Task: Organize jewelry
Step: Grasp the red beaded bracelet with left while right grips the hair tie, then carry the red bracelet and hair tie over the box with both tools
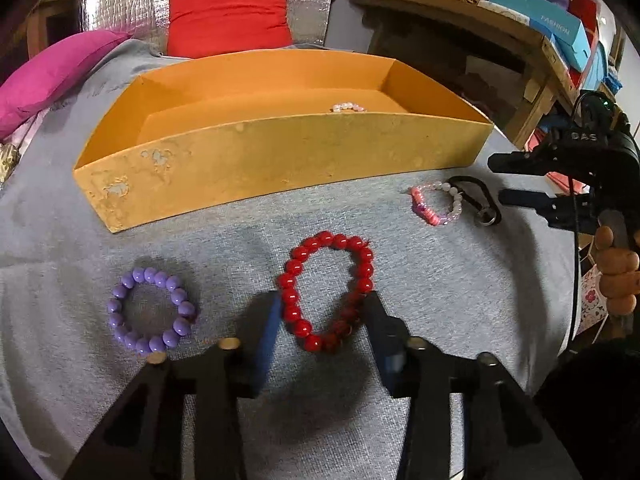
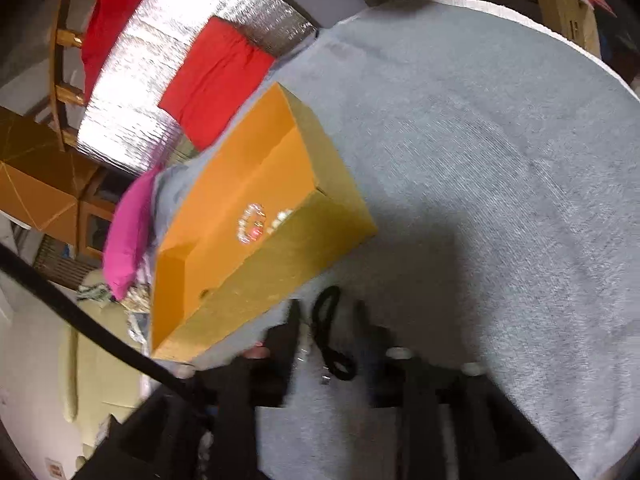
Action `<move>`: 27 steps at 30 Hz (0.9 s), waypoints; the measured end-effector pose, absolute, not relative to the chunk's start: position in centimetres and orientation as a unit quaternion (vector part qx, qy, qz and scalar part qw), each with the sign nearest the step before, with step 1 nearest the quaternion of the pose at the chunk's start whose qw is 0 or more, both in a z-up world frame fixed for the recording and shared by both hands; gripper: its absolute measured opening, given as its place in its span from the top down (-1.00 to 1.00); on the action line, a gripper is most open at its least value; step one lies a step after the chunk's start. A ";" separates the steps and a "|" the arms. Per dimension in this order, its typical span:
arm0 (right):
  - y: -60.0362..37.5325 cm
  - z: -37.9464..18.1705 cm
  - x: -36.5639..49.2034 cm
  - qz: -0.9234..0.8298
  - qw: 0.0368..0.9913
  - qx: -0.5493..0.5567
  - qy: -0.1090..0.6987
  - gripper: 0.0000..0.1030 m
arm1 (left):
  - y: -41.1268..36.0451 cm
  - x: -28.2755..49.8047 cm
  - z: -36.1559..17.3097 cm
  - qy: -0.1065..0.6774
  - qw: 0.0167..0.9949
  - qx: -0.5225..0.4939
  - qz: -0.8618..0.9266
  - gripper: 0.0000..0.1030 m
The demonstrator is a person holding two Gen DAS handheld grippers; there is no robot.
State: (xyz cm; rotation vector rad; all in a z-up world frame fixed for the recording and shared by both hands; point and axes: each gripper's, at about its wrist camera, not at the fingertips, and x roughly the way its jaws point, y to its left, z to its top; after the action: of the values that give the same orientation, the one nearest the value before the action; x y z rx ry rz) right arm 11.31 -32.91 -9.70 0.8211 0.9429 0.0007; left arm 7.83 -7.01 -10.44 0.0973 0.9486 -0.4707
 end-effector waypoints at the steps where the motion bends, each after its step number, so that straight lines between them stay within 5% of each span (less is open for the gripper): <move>1: -32.8 -9.8 11.3 0.004 0.810 0.381 0.446 0.00 | -7.0 7.8 -10.4 0.452 0.862 0.047 -0.224 0.36; 7: -30.9 -10.1 11.8 0.026 0.821 0.336 0.461 0.05 | -7.2 7.6 -10.3 0.448 0.865 0.060 -0.219 0.64; 10: -29.9 -10.8 12.5 0.020 0.824 0.299 0.481 0.75 | -7.3 7.3 -10.0 0.439 0.870 0.071 -0.212 0.81; 13: -29.7 -10.4 12.2 0.019 0.832 0.291 0.472 0.87 | -7.1 7.0 -9.4 0.427 0.878 0.078 -0.203 0.81; 27: -29.0 -7.3 11.1 0.068 0.859 0.306 0.405 0.88 | -6.5 6.1 -7.0 0.383 0.898 0.088 -0.198 0.81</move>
State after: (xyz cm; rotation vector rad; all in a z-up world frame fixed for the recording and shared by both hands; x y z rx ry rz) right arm 11.06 -28.99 -7.26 0.6424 0.8494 0.1429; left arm 6.11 -6.54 -7.00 0.1814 0.7942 -0.4099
